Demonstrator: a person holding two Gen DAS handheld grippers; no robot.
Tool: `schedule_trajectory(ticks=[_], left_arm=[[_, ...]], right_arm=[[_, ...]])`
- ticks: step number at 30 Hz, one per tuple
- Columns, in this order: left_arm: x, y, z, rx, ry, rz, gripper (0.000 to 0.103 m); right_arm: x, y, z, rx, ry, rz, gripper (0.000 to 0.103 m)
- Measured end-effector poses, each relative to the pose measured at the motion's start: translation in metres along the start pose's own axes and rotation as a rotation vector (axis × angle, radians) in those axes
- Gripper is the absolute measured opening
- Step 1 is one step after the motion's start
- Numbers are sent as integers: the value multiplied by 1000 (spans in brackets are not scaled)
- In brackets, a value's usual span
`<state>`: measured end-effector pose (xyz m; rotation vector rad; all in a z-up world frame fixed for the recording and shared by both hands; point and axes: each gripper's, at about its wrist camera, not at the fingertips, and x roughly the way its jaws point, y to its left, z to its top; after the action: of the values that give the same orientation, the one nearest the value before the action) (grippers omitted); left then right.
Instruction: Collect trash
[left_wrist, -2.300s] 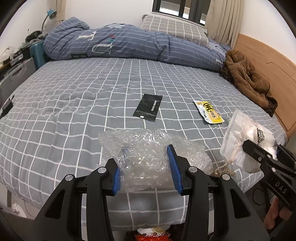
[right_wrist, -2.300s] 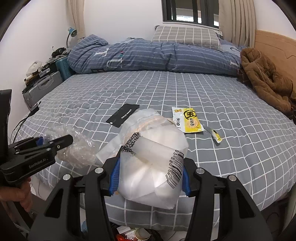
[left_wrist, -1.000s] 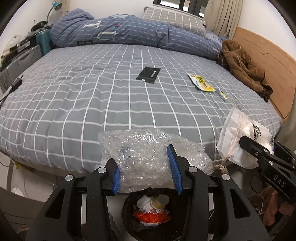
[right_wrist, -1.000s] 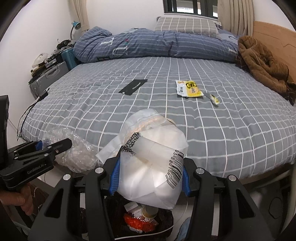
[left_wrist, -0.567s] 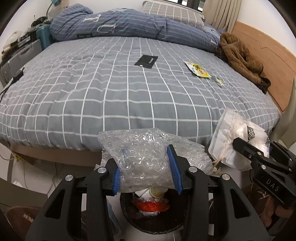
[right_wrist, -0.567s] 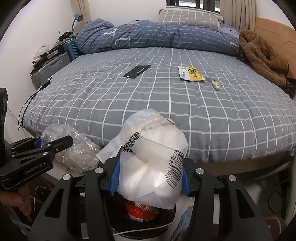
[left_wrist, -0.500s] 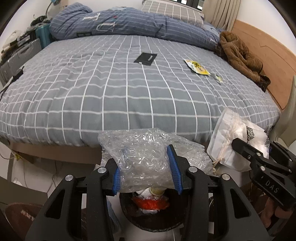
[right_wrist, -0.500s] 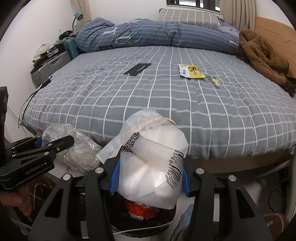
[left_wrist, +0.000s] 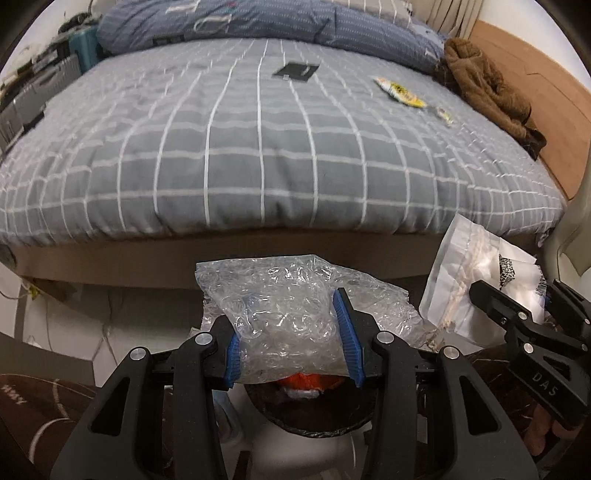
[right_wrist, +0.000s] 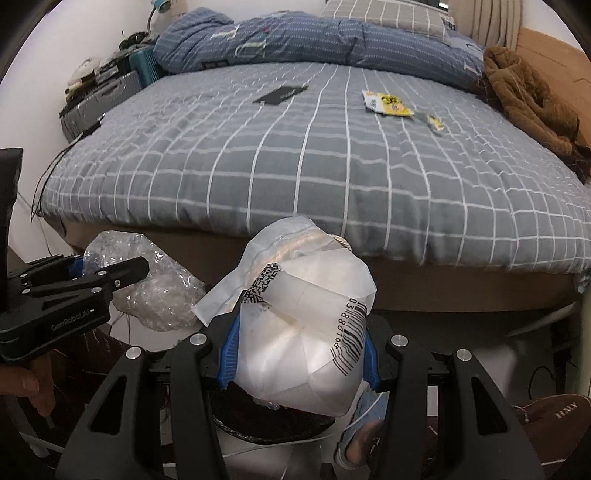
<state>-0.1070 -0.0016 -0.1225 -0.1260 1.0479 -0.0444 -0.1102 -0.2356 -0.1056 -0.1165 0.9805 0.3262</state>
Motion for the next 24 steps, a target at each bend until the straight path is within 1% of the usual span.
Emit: schedule_trajectory(ticks=[8,11,13,20,24], left_arm=[[44,16,-10,-3,87,41,43],[57,25,-13,-14,118,44,43],[63,29,-15,-18,126,42,43],[68,49,-18,-53,131,72,43],[68,60,-21,-66,127,85,43]], right_arm=[[44,-6,-14,11,103,-1,49],[60,-5,-15,11,139,9,49],[69,1,-12,-3,149,13,49],[90,19,-9,-38,182,47,49],[95,25,-8,-49,191,36,55]])
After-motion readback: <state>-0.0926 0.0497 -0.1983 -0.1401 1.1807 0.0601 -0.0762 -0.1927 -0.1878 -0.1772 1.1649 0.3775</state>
